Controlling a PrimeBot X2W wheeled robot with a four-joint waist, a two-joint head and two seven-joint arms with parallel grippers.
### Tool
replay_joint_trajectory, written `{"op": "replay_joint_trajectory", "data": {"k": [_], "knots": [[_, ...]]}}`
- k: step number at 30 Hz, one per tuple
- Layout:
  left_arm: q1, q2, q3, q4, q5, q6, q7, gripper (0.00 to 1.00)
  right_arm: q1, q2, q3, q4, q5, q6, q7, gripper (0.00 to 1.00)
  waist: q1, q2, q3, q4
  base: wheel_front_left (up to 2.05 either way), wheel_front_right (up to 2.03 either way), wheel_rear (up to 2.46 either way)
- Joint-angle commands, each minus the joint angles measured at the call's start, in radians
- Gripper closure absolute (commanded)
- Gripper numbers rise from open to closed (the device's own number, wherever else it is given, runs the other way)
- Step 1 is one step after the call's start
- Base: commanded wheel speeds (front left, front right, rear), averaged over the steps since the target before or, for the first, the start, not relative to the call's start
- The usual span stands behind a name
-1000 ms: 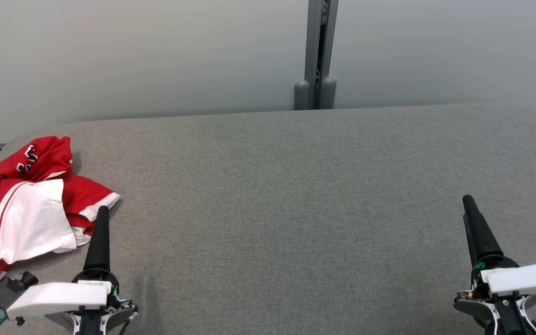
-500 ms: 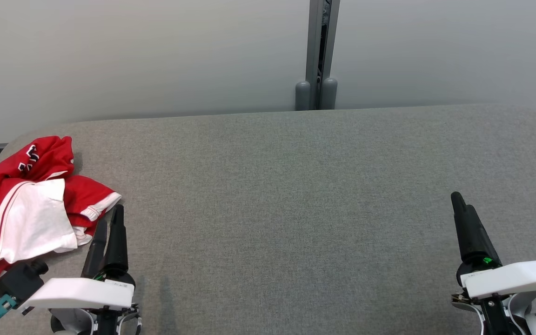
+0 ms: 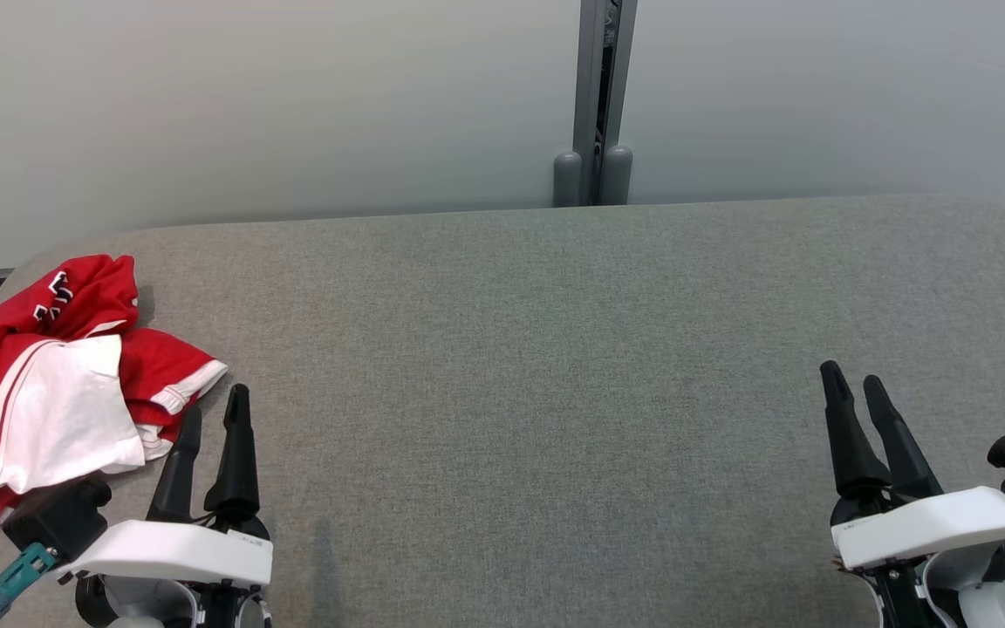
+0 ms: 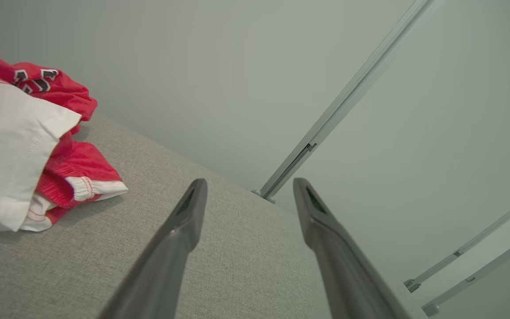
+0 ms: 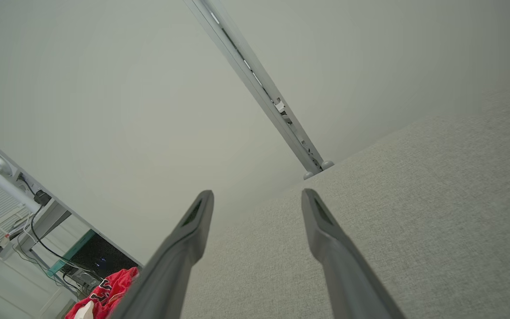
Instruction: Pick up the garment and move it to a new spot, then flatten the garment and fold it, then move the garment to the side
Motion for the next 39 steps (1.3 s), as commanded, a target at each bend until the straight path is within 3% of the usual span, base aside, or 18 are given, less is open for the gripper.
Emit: {"op": "replay_joint_trajectory", "data": {"k": [1, 39], "knots": [[-0.010, 0.008, -0.002, -0.009, 0.030, 0.004, -0.010, 0.00, -0.020, -0.012, 0.004, -0.015, -0.032, 0.002, -0.012, 0.00, 0.0000, 0.0000, 0.000, 0.000, 0.00, 0.00, 0.00], [-0.026, 0.008, -0.028, -0.015, 0.413, 0.020, -0.104, 0.00, -0.030, -0.032, 0.065, -0.014, -0.380, 0.002, -0.106, 0.00, 0.0000, 0.0000, 0.004, 0.016, 0.00, 0.00, 0.00]]}}
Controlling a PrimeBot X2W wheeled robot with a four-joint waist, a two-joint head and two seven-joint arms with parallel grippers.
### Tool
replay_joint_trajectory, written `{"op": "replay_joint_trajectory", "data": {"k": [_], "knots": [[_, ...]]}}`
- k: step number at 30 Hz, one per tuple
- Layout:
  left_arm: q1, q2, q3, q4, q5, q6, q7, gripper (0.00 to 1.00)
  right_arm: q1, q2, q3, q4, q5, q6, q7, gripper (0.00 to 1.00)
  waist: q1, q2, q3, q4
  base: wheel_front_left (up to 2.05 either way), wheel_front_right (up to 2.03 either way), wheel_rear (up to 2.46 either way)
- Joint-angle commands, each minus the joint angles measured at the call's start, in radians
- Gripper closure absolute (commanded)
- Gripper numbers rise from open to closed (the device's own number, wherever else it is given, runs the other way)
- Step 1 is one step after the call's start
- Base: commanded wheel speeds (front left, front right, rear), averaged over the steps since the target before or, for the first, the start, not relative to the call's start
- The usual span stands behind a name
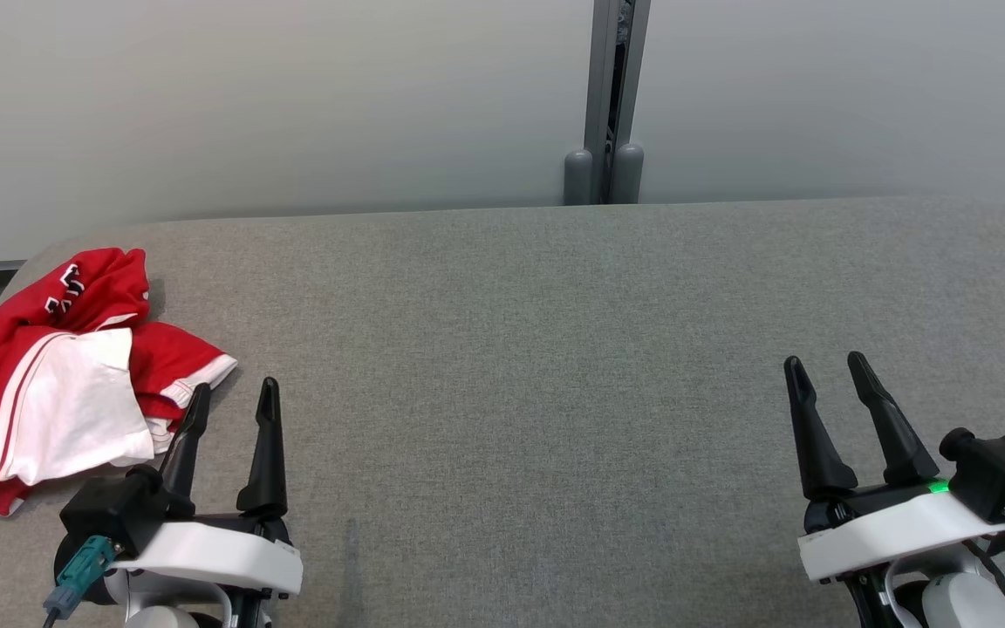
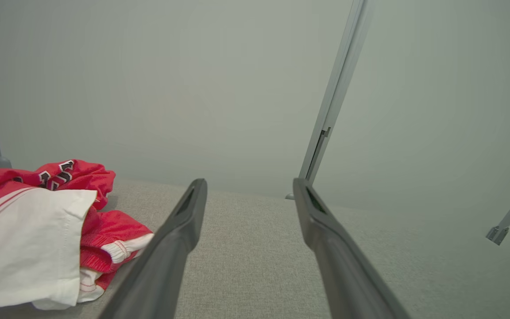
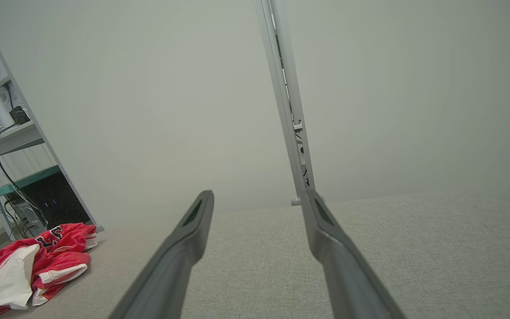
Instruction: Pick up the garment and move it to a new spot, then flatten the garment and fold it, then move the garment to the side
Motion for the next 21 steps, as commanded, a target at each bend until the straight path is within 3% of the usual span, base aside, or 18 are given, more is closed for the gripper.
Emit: {"op": "replay_joint_trajectory", "data": {"k": [1, 21], "knots": [[-0.019, 0.008, -0.001, -0.006, 0.025, 0.005, -0.009, 0.00, -0.012, -0.010, 0.002, -0.009, -0.025, 0.002, -0.010, 0.00, 0.0000, 0.0000, -0.001, 0.000, 0.00, 0.00, 0.00], [-0.011, 0.005, -0.020, -0.004, 0.164, 0.017, -0.045, 0.00, 0.003, -0.007, 0.010, -0.011, -0.152, 0.002, -0.028, 0.00, 0.0000, 0.0000, -0.010, 0.004, 0.00, 0.00, 0.00]]}}
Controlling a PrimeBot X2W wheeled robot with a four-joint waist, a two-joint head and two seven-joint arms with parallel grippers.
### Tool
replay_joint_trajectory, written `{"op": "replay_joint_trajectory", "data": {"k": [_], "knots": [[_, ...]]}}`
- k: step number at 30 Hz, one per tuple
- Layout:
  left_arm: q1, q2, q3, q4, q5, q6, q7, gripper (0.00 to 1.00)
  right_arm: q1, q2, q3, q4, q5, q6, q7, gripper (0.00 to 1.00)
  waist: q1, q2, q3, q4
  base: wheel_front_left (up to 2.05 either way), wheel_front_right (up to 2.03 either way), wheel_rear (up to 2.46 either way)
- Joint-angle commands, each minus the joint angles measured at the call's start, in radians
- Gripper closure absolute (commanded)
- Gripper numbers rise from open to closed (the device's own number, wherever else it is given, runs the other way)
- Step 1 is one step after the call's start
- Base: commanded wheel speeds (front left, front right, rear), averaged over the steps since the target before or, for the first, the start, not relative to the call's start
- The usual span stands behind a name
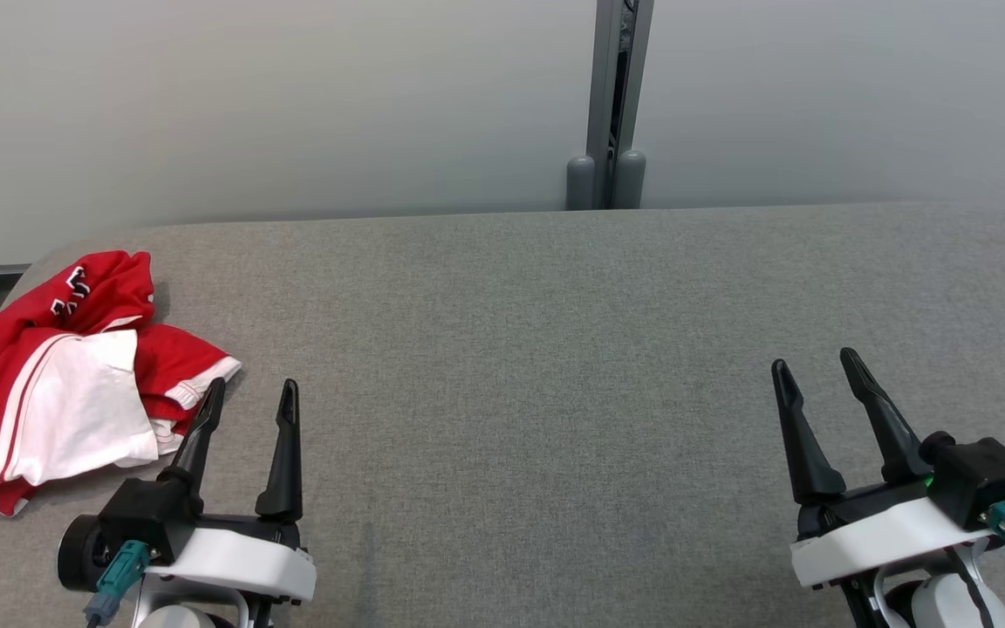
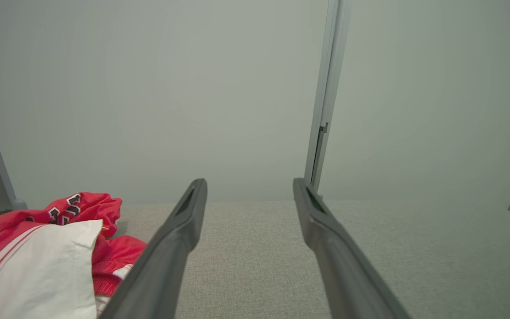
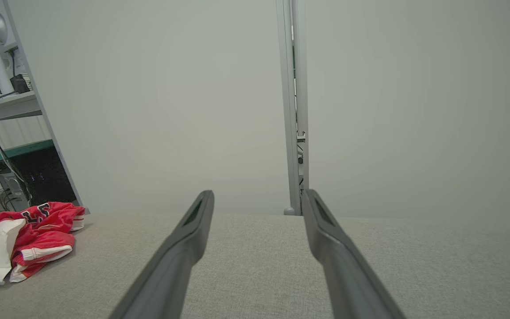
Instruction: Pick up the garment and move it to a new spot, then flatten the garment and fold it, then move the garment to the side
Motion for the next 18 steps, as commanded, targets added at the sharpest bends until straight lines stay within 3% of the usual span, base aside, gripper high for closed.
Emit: {"op": "replay_joint_trajectory", "data": {"k": [1, 18], "knots": [[-0.011, 0.005, -0.001, -0.005, 0.017, 0.007, -0.005, 0.00, 0.001, -0.006, 0.003, -0.004, -0.016, 0.002, -0.011, 0.00, 0.0000, -0.0001, 0.000, 0.000, 0.00, 0.00, 0.00], [-0.019, 0.004, 0.000, 0.001, 0.062, 0.004, -0.018, 0.00, 0.002, 0.000, 0.006, -0.003, -0.058, 0.002, -0.017, 0.00, 0.0000, -0.0001, 0.005, 0.003, 0.00, 0.00, 0.00]]}}
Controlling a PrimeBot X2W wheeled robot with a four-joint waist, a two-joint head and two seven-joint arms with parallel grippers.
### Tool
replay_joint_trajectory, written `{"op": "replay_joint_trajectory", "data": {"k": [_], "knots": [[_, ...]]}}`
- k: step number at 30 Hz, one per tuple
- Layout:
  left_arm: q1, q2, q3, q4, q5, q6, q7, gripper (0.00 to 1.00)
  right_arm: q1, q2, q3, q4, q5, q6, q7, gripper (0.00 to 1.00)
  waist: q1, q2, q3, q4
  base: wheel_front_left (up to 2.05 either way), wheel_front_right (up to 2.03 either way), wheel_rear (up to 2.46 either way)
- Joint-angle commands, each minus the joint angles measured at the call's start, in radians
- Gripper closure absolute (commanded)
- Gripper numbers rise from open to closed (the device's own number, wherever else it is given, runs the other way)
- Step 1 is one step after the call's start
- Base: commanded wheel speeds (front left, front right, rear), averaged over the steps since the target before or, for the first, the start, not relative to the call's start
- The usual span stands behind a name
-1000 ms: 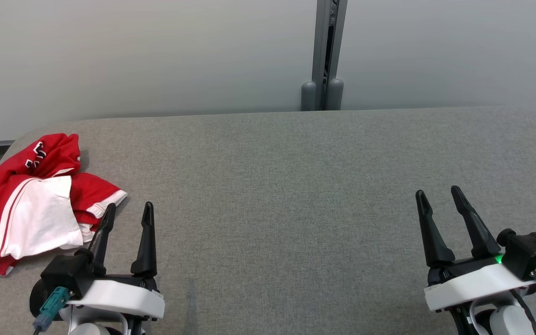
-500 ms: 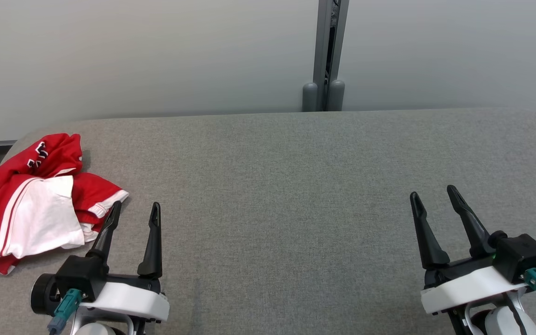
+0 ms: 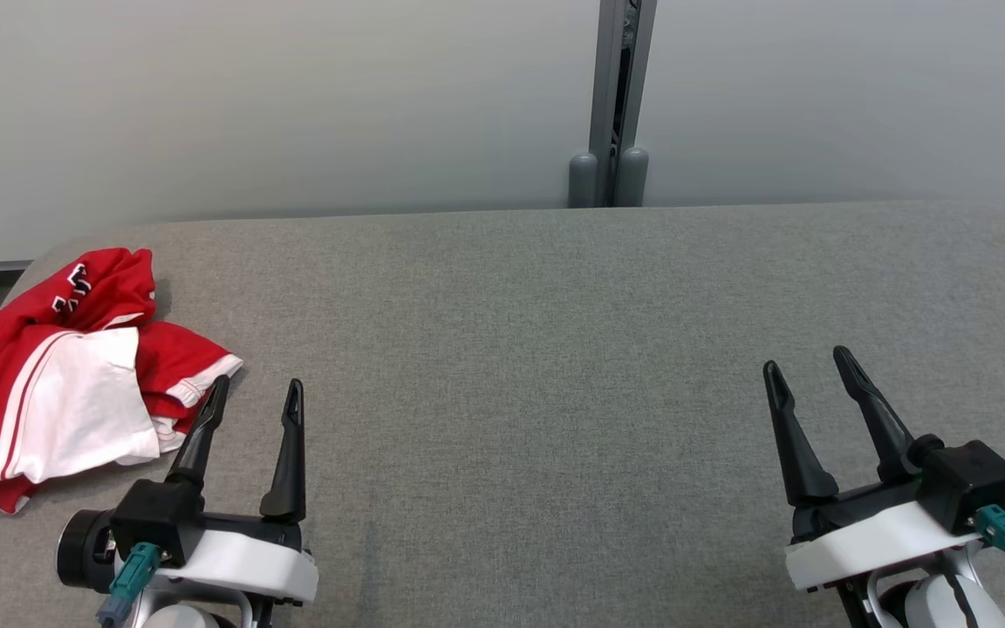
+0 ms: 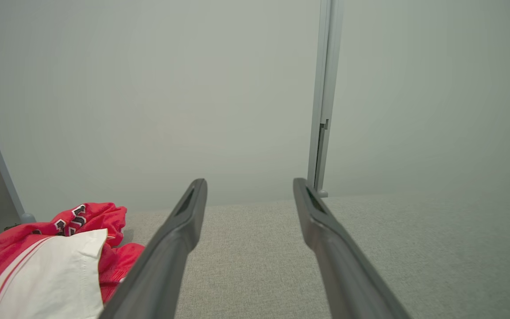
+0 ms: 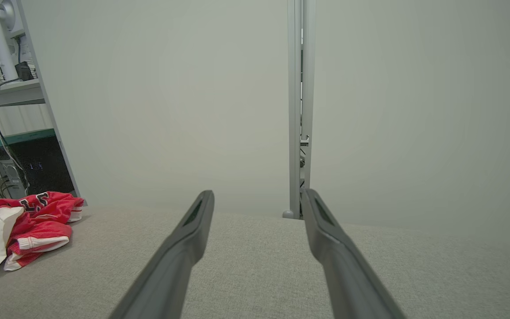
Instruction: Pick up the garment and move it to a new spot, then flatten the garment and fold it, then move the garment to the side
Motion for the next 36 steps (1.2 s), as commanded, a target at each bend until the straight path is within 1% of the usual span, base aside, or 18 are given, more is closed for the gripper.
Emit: {"op": "replay_joint_trajectory", "data": {"k": [1, 7, 12, 18, 28, 33, 36], "knots": [[-0.017, 0.004, 0.003, 0.002, -0.003, -0.003, 0.000, 0.00, 0.003, -0.002, -0.001, 0.002, 0.002, 0.002, -0.002, 0.00, 0.0000, 0.0000, -0.002, 0.000, 0.00, 0.00, 0.00], [-0.019, 0.004, 0.004, 0.008, -0.007, -0.004, 0.000, 0.00, 0.008, -0.002, 0.000, 0.002, 0.005, 0.002, -0.004, 0.00, 0.0000, 0.0000, -0.002, 0.006, 0.00, 0.00, 0.00], [-0.023, 0.003, 0.003, 0.018, -0.010, -0.003, 0.000, 0.00, 0.010, -0.004, 0.004, -0.001, 0.009, 0.002, -0.005, 0.00, 0.0000, 0.0000, 0.000, 0.040, 0.00, 0.00, 0.00], [-0.027, 0.003, 0.006, 0.025, -0.016, 0.003, 0.000, 0.00, 0.011, -0.004, 0.029, 0.004, 0.018, 0.002, -0.002, 0.00, 0.0000, 0.0000, 0.002, 0.118, 0.00, 0.00, 0.00], [-0.032, 0.008, 0.016, 0.047, -0.027, 0.011, 0.000, 0.00, 0.000, -0.006, 0.050, 0.012, 0.028, 0.002, -0.002, 0.00, 0.0000, 0.0000, 0.018, 0.279, 0.00, 0.00, 0.00], [-0.028, 0.007, 0.022, 0.051, -0.037, 0.020, 0.000, 0.00, -0.013, -0.012, 0.067, 0.015, 0.036, 0.002, 0.004, 0.00, 0.0000, 0.0000, 0.029, 0.336, 0.00, 0.00, 0.00], [-0.024, 0.007, 0.025, 0.050, -0.044, 0.023, 0.000, 0.00, -0.022, -0.013, 0.074, 0.017, 0.038, 0.002, 0.004, 0.00, 0.0000, 0.0000, 0.033, 0.353, 0.00, 0.00, 0.00]]}}
